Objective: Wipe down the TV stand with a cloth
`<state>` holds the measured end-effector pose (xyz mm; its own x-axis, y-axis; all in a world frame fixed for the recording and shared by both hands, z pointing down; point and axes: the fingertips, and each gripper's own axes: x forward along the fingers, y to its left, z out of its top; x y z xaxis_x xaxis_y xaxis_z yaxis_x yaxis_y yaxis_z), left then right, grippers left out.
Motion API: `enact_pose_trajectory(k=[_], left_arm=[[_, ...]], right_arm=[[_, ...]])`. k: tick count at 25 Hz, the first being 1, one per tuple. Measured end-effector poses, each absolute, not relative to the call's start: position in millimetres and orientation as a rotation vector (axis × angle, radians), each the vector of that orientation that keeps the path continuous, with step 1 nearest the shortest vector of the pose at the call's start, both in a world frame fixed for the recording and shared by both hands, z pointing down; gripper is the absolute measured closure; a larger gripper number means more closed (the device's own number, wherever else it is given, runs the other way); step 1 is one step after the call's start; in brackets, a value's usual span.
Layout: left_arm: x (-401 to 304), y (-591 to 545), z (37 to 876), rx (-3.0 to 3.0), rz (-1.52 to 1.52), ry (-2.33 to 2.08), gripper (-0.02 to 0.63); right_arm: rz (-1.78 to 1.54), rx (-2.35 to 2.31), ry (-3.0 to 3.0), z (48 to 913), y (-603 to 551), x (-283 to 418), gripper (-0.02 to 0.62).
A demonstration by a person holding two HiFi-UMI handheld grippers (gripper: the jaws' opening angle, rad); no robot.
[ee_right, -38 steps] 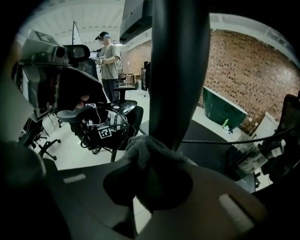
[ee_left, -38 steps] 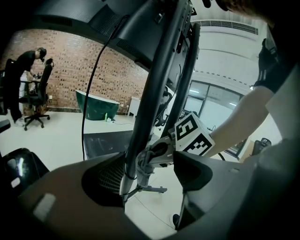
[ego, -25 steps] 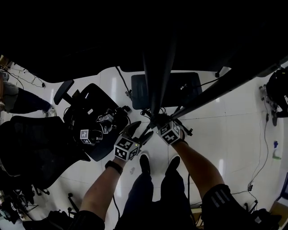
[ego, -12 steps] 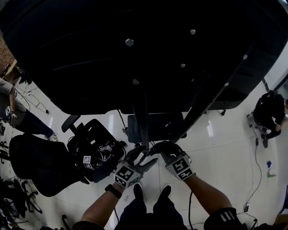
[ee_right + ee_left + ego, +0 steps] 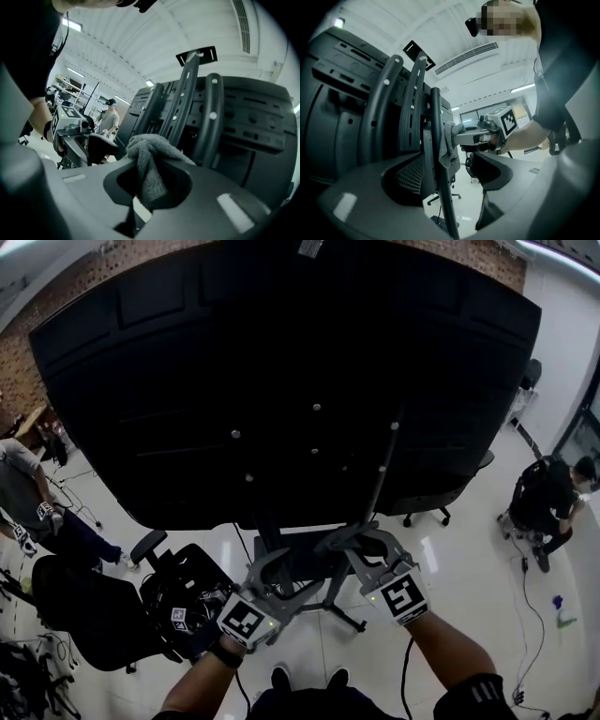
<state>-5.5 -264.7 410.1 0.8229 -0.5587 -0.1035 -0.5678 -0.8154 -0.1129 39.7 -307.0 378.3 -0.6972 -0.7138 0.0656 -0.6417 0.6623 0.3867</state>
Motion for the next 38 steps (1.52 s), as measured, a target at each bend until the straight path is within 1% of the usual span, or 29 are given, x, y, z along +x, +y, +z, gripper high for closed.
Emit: enact_pose_trajectory(k=[4, 12, 16, 22, 26, 30, 38], left_arm=[[1.4, -262.0, 358.3, -2.797, 0.161, 0.887, 0.256], [11.4, -256.5, 286.3, -2.7, 0.252, 0.877, 0.256], [26.9, -253.3, 251.4, -2.678, 0.304, 0.827, 0.256], [47.1, -256.0, 215.5, -2.641, 0.337, 0.771, 0.256], [54.2, -266.6, 203.9, -2.653, 0.386, 0.78, 0.256], [62.6, -274.4, 211.9, -2.679, 0.38, 0.792, 0.256], [73.0, -289.6, 255.4, -2.748, 0.318, 0.83, 0.256]], right_arm=[[-0.597, 1.134, -2.697, 311.6, -303.7, 55.3, 0.572], [-0.756, 1.193, -2.73, 227.4, -313.4, 83.6, 0.572], [-0.774, 1.214, -2.762, 188.6, -324.4, 94.0, 0.572], [-0.69, 1.244, -2.853, 143.1, -349.2, 110.2, 0.572], [-0.655, 1.228, -2.859, 135.1, -365.4, 113.6, 0.572], [-0.616, 1.203, -2.89, 142.3, -367.4, 116.0, 0.572], [-0.468, 1.189, -2.883, 208.7, -379.3, 128.4, 0.571]])
